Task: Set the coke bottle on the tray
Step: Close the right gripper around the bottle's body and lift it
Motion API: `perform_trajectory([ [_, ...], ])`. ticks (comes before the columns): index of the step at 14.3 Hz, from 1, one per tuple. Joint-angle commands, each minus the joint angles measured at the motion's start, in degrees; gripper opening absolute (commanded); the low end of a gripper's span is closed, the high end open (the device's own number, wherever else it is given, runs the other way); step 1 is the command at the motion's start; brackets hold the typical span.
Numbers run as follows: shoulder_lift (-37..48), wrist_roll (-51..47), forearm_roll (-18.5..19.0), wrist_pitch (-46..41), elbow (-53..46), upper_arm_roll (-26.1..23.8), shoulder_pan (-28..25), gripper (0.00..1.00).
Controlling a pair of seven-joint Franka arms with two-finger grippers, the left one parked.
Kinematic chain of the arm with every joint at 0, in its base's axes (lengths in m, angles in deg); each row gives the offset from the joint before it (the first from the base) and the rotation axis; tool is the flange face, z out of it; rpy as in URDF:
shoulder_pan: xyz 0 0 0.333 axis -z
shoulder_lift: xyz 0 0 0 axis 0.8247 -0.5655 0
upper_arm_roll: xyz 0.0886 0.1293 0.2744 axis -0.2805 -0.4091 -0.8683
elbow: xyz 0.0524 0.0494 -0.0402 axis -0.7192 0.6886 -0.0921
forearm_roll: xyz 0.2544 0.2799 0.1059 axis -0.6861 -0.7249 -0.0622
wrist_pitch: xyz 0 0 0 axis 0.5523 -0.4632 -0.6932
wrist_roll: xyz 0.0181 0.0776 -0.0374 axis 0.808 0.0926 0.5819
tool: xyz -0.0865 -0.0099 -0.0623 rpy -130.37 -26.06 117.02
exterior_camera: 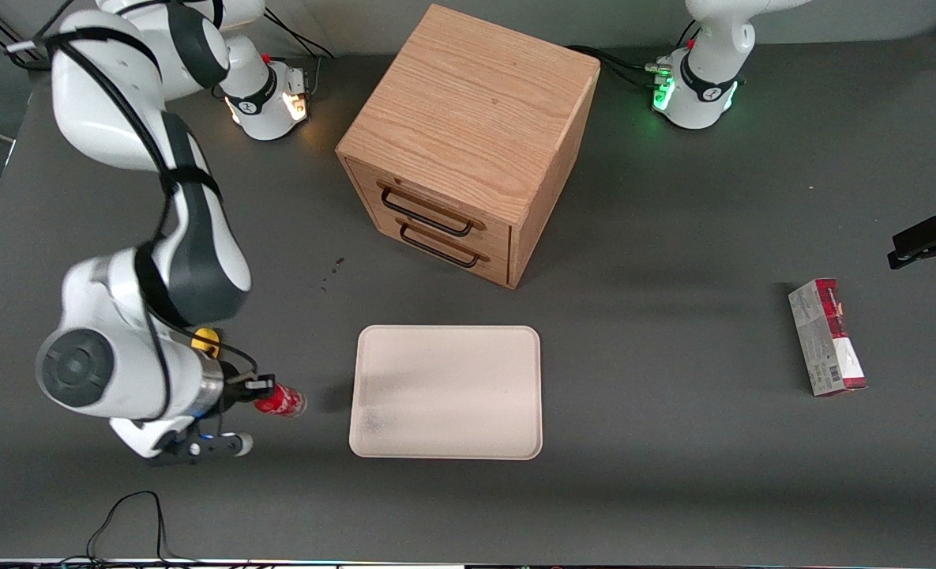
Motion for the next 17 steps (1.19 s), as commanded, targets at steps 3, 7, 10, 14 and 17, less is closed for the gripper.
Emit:
perform_trajectory([
  [3,8.1,0.0,0.6,-5.1,1.2,-0.4,0.0,0.0],
  [7,10.8,0.0,0.3,-7.0,1.2,-0.6,-0.1,0.0],
  [10,10.9,-1.0,0.3,-6.9,1.0,-2.9,-0.8,0.0],
  [14,11.0,-5.3,2.6,-4.7,0.9,-3.5,-6.1,0.0],
  [17,9.8,-5.4,3.7,-1.8,1.1,-3.7,-7.3,0.0],
])
